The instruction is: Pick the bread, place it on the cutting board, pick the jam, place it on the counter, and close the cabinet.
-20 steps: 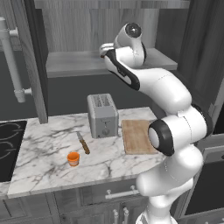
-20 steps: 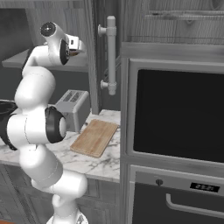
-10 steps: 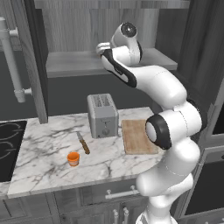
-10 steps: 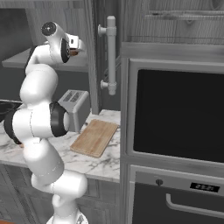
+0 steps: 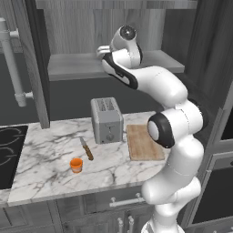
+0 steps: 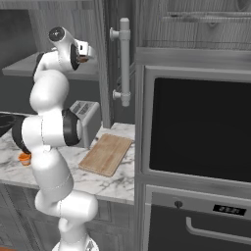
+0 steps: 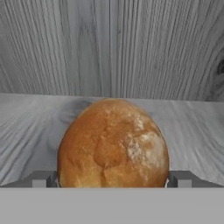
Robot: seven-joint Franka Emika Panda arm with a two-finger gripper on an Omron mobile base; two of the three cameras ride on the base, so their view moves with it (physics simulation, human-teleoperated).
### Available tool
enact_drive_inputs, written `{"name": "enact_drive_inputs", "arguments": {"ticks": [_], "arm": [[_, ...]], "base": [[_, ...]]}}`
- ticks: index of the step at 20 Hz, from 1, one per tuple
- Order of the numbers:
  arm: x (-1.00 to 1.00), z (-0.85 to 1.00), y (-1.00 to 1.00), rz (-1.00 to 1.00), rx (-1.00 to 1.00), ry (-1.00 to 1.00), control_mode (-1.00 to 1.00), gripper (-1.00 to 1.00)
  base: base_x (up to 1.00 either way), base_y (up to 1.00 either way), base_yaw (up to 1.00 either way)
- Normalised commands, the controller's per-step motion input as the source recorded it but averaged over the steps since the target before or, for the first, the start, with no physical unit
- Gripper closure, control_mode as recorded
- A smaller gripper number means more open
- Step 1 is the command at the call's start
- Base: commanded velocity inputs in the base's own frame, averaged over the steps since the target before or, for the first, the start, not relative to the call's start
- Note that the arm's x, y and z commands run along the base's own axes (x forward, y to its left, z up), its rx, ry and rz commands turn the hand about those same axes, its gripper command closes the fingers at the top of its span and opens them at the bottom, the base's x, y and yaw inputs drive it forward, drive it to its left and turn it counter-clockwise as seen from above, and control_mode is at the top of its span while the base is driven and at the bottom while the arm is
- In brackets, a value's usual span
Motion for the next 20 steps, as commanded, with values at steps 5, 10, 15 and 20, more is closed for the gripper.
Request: {"name": "enact_drive_inputs", "arguments": {"ticks": [5,10,15,20], "arm": [[0.24,-0.02,0.01,0.0,0.0,0.0,-1.0,-1.0],[0.2,0.0,0.01,0.0,0.0,0.0,-1.0,-1.0],[0.11,-0.05,0.08,0.0,0.0,0.0,-1.0,1.0],[-0.13,0.0,0.0,0.0,0.0,0.0,-1.0,1.0]], "base": [[0.0,0.0,0.0],[0.0,0.0,0.0],[0.0,0.0,0.0],[0.0,0.0,0.0]]}}
